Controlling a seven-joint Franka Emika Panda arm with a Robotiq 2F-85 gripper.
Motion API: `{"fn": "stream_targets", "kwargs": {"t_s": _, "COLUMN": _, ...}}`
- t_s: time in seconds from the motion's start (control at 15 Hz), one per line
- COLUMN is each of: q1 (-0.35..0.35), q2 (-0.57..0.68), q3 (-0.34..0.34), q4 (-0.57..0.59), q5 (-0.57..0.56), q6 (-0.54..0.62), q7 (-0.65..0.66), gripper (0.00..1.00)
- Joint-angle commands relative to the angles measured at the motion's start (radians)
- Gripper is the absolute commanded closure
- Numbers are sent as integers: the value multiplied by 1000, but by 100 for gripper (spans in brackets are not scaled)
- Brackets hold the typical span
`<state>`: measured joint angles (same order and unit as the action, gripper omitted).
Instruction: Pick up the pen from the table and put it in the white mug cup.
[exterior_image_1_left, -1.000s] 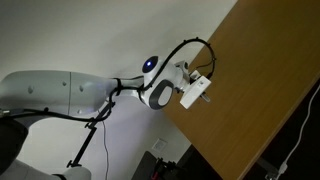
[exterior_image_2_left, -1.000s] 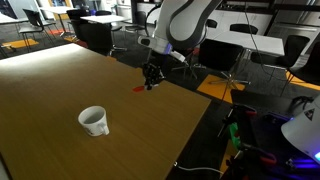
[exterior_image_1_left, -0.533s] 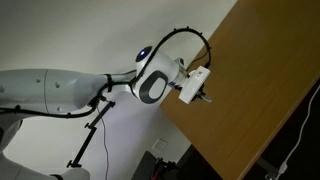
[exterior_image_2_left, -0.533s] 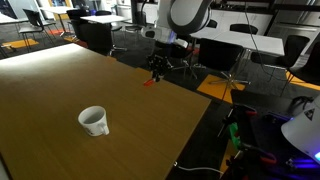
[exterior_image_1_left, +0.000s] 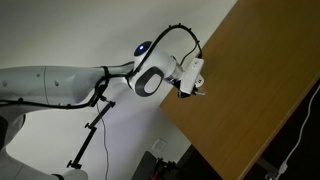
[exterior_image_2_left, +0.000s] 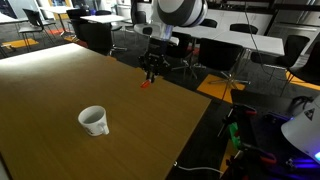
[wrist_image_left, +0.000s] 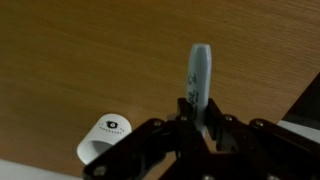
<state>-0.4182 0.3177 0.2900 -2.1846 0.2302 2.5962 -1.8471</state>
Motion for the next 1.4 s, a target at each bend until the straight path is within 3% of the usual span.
{"fn": "stream_targets", "kwargs": {"t_s": 0.0, "q1": 9, "q2": 28, "q3": 0, "q4": 83, "q5": 179, "q6": -105, "q7": -245, "gripper": 95}}
{"fn": "stream_targets", "kwargs": {"t_s": 0.07, "q1": 71, "q2": 3, "q3": -62, "q4": 32, "q5": 137, "q6": -54, "q7": -157, "gripper": 95}}
{"fn": "stream_targets", "kwargs": {"t_s": 0.13, "q1": 77, "q2": 6, "q3": -69, "q4": 39, "q5": 157, "q6": -62, "q7": -181, "gripper": 79}}
{"fn": "stream_targets", "kwargs": {"t_s": 0.4, "q1": 102, "q2": 10, "q3": -95, "q4": 37, "q5": 151, "q6": -60, "q7": -176, "gripper": 79}}
{"fn": "stream_targets", "kwargs": {"t_s": 0.47, "q1": 102, "q2": 10, "q3": -96, "q4": 37, "q5": 150, "q6": -60, "q7": -176, "gripper": 95}}
{"fn": "stream_targets", "kwargs": {"t_s": 0.67, "q1": 55, "q2": 31, "q3": -42, "q4": 54, "q5": 307, "q6": -21, "q7": -398, "gripper": 95}}
{"fn": "stream_targets", "kwargs": {"t_s": 0.8, "q1": -33, "q2": 43, "q3": 46, "q4": 72, "q5": 417, "q6": -43, "q7": -563, "gripper": 95}}
{"fn": "stream_targets", "kwargs": {"t_s": 1.07, "q1": -145, "q2": 60, "q3": 127, "q4": 98, "q5": 589, "q6": -119, "q7": -883, "gripper": 95}}
{"fn": "stream_targets", "kwargs": {"t_s": 1.13, "q1": -280, "q2": 94, "q3": 288, "q4": 174, "q5": 455, "q6": -147, "q7": -761, "gripper": 95}}
{"fn": "stream_targets", "kwargs": {"t_s": 1.2, "q1": -329, "q2": 113, "q3": 336, "q4": 194, "q5": 442, "q6": -171, "q7": -775, "gripper": 95}}
{"fn": "stream_targets", "kwargs": {"t_s": 1.33, "q1": -469, "q2": 191, "q3": 502, "q4": 264, "q5": 354, "q6": -198, "q7": -757, "gripper": 95}}
